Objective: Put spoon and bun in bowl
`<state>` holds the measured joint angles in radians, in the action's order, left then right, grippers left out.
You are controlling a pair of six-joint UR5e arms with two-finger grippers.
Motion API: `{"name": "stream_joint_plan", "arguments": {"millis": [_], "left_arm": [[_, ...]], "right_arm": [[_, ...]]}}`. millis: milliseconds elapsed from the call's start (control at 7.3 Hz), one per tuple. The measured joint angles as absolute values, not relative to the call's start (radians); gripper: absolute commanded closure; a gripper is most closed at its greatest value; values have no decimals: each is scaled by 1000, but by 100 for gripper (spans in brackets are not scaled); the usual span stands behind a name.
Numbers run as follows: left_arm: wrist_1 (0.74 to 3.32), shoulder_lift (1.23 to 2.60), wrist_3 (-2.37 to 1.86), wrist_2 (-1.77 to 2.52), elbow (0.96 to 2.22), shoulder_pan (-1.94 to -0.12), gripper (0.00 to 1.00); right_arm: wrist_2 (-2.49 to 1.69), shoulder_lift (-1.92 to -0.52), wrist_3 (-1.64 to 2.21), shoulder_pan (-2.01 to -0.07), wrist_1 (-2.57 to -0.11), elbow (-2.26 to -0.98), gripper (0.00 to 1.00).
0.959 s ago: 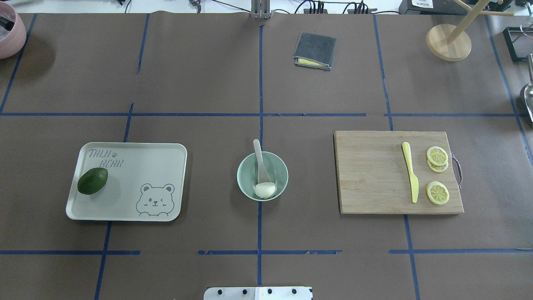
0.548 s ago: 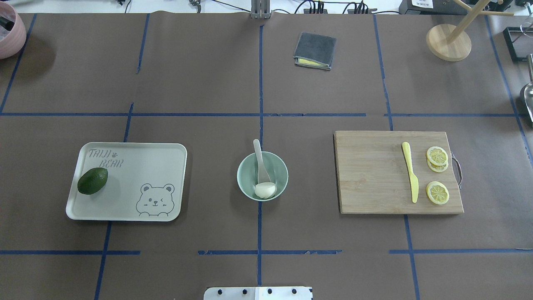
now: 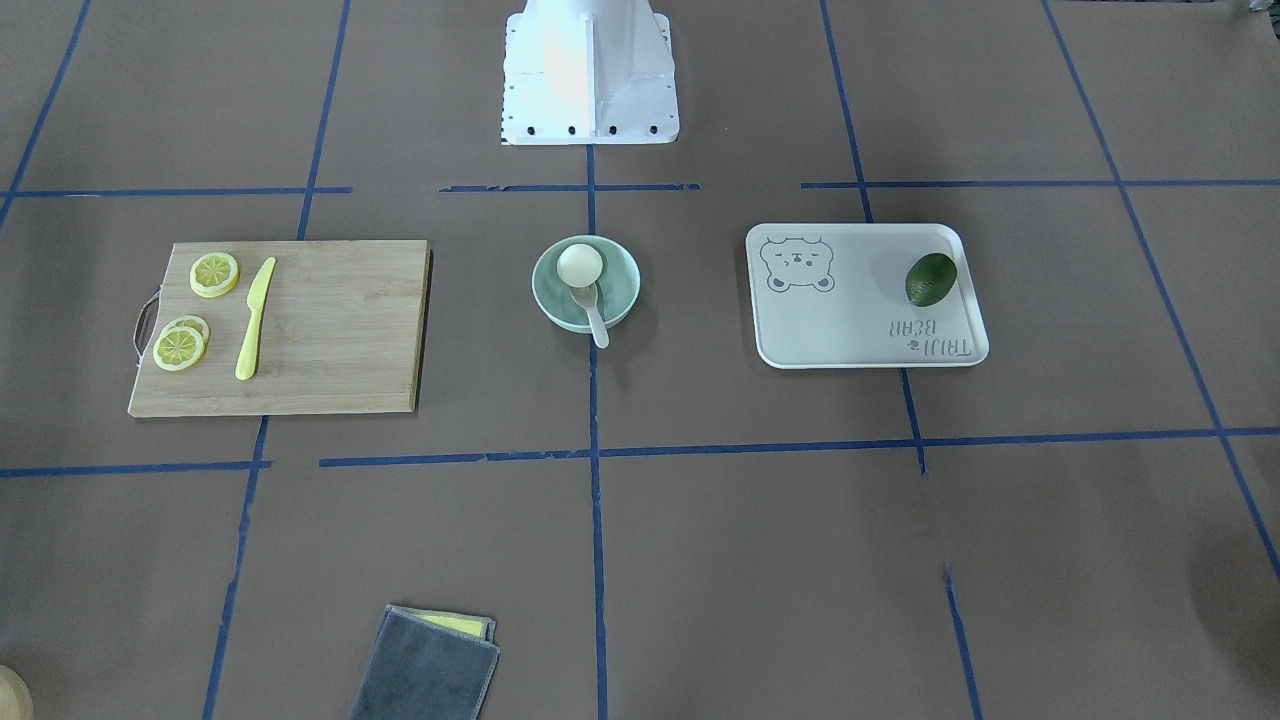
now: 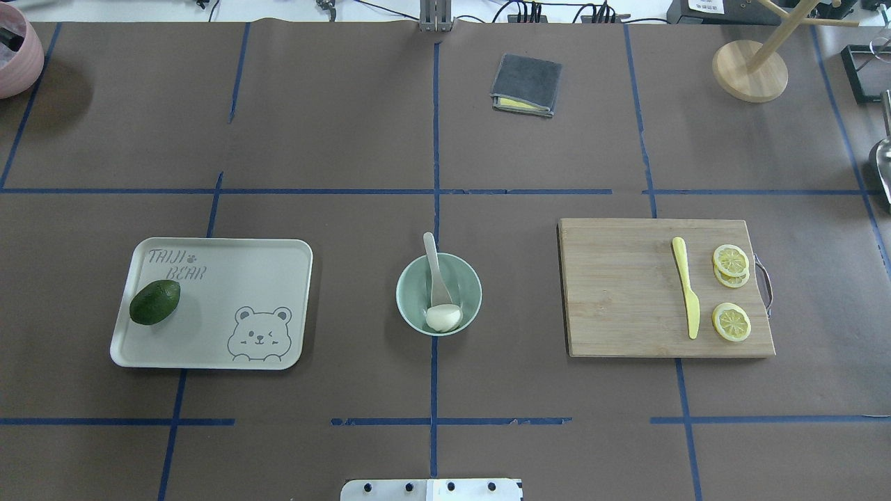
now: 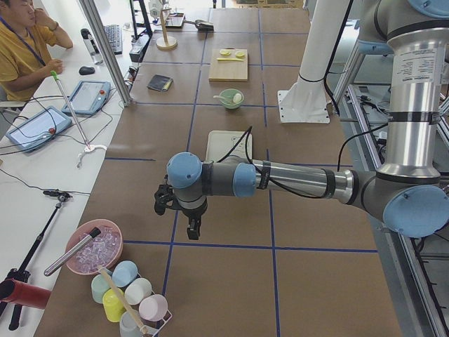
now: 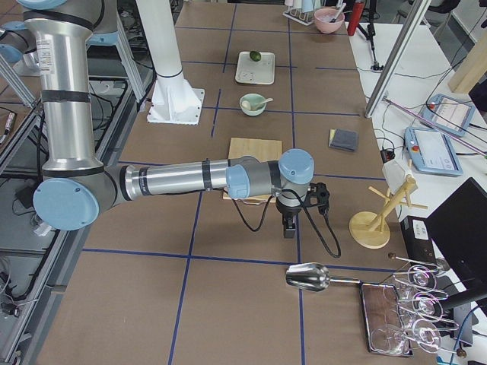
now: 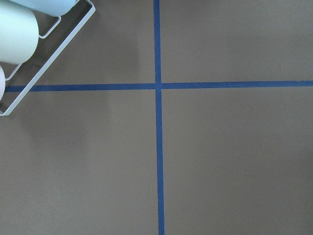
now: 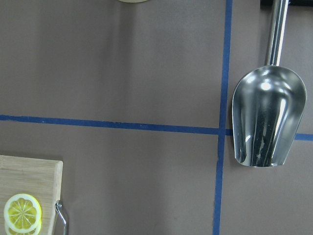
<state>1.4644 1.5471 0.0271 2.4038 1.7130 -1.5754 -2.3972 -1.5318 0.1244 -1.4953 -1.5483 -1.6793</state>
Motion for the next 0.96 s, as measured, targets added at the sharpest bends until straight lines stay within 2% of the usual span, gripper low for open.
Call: {"name": "stream_joint_plan", "arguments": {"millis": [959], "left_arm": [[1520, 1545, 26, 2402, 1699, -1575, 0]], "right_arm": [[-2389, -1530, -151, -1524, -1585, -1597, 0]]}}
